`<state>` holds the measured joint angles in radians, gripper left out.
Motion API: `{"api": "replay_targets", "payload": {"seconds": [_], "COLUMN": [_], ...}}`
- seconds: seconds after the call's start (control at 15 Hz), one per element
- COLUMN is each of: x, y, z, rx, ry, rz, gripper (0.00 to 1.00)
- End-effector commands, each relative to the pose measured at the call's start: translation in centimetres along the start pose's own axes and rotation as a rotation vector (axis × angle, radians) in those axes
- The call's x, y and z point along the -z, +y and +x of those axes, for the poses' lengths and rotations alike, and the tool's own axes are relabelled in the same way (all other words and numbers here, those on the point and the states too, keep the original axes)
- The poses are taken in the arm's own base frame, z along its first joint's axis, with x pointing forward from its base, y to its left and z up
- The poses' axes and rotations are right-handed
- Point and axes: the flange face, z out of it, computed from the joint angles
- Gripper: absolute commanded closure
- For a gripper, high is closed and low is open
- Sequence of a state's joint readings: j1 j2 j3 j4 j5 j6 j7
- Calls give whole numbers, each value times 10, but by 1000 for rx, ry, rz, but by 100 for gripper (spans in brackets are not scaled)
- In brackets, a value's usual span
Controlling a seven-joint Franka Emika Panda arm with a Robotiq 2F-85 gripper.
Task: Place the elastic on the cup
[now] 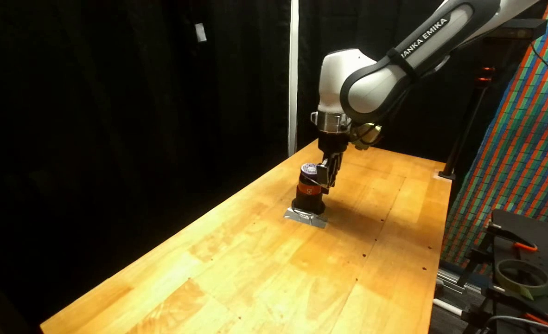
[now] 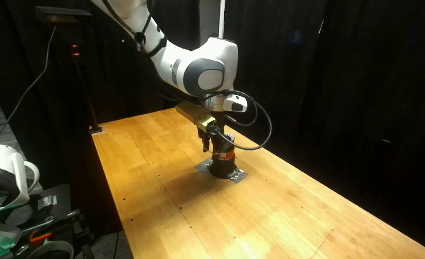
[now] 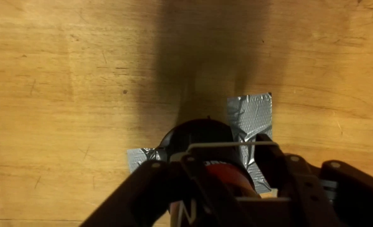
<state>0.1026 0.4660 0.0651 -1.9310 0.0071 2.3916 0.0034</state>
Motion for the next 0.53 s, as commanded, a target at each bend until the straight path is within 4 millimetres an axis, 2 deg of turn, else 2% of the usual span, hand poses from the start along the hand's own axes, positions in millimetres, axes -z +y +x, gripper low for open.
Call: {"api": "replay_targets", "payload": {"seconds": [0.0, 0.2, 0.47], "x": [7, 4, -1], "y": [0, 0, -5], "z": [-36, -54, -82], "rx": [-14, 9, 111], "ry": [78, 139, 237], "rz": [-26, -26, -51], "gripper": [79, 85, 79]}}
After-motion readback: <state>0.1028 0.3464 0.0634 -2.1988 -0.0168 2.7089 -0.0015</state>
